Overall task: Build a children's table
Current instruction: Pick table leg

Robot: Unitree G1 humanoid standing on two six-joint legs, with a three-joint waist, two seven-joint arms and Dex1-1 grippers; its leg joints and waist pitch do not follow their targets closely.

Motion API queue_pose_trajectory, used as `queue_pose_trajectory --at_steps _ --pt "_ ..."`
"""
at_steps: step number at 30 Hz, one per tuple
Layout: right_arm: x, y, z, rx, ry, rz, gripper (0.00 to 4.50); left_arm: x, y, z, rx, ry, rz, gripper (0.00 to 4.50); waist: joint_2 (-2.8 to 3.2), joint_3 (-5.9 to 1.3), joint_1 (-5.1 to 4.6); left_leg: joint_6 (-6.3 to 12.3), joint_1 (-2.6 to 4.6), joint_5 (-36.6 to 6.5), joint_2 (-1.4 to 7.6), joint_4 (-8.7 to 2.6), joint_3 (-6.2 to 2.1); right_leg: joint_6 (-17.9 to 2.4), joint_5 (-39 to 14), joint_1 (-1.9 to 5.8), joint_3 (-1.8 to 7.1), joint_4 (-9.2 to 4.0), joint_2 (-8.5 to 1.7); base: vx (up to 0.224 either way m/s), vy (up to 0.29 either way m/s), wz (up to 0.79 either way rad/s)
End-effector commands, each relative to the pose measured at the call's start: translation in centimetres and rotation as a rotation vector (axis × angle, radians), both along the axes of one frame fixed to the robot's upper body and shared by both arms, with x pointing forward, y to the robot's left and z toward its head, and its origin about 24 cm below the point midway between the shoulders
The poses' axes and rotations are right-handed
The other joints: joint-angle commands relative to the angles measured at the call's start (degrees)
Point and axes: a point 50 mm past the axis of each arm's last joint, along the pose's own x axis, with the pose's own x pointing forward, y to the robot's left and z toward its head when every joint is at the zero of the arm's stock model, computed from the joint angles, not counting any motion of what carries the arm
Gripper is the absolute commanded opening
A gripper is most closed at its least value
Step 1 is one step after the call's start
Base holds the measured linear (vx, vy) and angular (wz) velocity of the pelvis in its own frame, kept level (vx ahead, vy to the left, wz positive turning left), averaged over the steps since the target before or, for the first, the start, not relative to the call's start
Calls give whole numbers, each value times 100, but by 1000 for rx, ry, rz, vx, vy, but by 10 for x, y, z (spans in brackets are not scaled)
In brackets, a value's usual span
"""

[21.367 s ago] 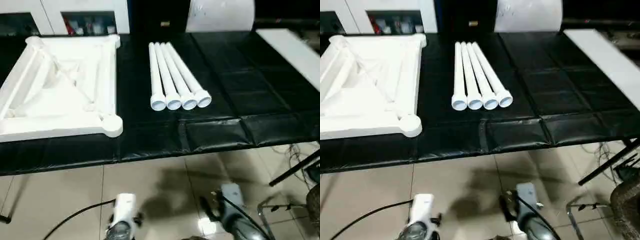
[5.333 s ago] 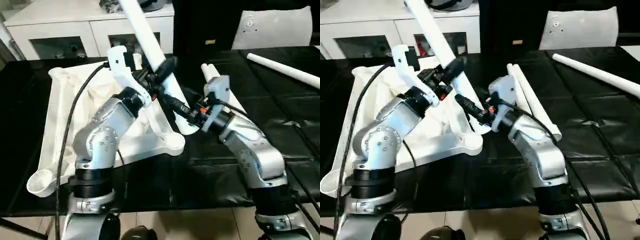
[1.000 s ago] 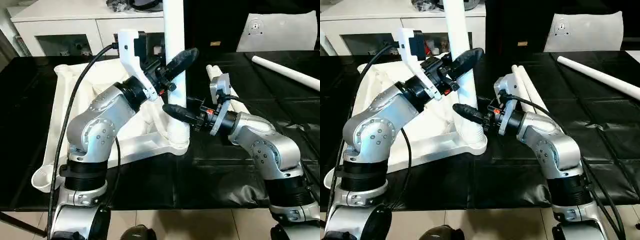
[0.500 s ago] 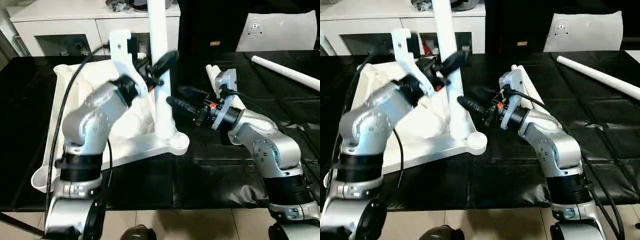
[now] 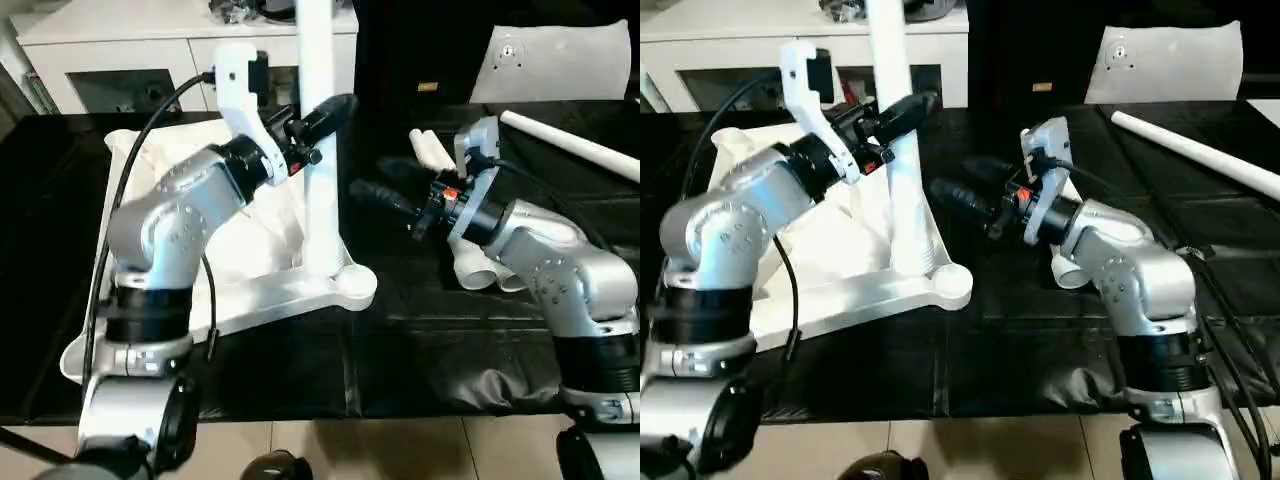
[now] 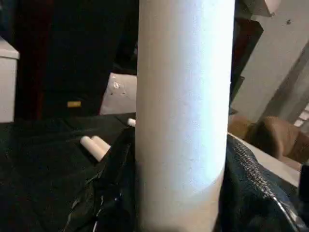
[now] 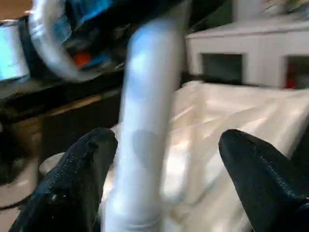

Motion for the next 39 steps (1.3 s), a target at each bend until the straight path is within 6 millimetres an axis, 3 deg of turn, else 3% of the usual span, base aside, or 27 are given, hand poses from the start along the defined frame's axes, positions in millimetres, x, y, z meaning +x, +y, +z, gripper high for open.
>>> queue_pose_trajectory --at_steps 1,14,20,24,28,39 --pt "-1 3 5 21 8 62 381 -2 1 10 -32 -16 -36 179 -113 -434 22 136 254 -611 891 -387 -503 -1204 -8 154 424 -409 -972 0 0 0" --pt "-6 5 13 84 60 217 381 -14 -16 24 -170 33 -261 179 -149 -423 75 130 250 -613 878 -371 -489 -1236 -195 156 433 -428 -1001 0 0 0" --pt "-6 6 13 74 62 214 381 -10 -16 21 -97 16 -196 179 -162 -424 80 149 255 -612 894 -395 -496 -1121 -286 142 434 -437 -983 0 0 0" --pt "-6 10 9 58 75 199 381 -11 -17 22 -46 -30 -177 179 -136 -425 80 94 264 -616 910 -410 -508 -1075 -278 130 433 -436 -968 0 0 0" --pt "-3 17 -2 33 120 164 381 -14 -20 24 -12 -68 -181 179 -168 -425 73 49 255 -576 891 -406 -488 -1169 -115 130 436 -412 -998 0 0 0" --pt "-4 25 -12 16 168 165 295 -23 -28 23 79 -138 -233 179 -144 -416 66 -94 266 -664 904 -425 -498 -1148 -123 136 440 -405 -993 0 0 0"
